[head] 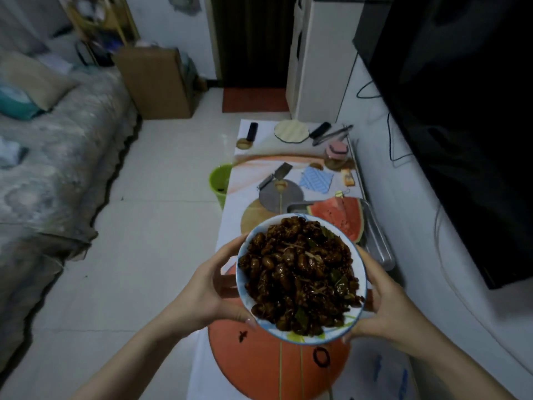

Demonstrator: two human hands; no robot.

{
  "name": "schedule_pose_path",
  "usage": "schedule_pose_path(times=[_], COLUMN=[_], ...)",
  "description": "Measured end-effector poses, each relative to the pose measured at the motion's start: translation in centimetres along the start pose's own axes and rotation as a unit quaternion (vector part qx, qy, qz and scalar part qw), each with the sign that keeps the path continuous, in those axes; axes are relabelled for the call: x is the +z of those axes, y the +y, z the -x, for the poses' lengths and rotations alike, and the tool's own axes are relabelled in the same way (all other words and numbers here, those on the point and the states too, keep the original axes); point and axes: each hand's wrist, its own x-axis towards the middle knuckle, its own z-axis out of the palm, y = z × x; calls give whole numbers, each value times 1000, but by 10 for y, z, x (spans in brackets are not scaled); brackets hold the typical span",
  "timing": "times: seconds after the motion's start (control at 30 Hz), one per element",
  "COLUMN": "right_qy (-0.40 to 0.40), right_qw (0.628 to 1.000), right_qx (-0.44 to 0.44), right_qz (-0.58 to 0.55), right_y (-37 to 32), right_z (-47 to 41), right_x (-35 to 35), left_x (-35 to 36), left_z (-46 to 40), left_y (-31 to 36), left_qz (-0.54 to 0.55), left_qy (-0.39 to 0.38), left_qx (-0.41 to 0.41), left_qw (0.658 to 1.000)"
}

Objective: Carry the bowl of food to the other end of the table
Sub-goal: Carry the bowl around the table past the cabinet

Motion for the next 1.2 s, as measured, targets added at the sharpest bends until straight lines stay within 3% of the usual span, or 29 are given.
schedule_pose_path(times=[0.37, 0.6, 0.8, 1.2], right_qy=[45, 44, 50, 74], right_qw=[999, 998, 998, 996], right_qx=[-26, -46, -39, -40], right_qz=[0, 22, 15, 2], right_y=[-82, -122, -142, -204], right_z=[-62, -139, -241, -505], right_x=[191, 249, 263, 231], left_x=[-203, -304, -394, -583], left_z=[88, 87, 26, -185], left_y=[40, 54, 54, 82], left_qz=[3, 10, -2, 10], left_qy=[-66, -57, -65, -87], left_qx=[-4, -17, -7, -11], left_qw=[998, 998, 998, 996])
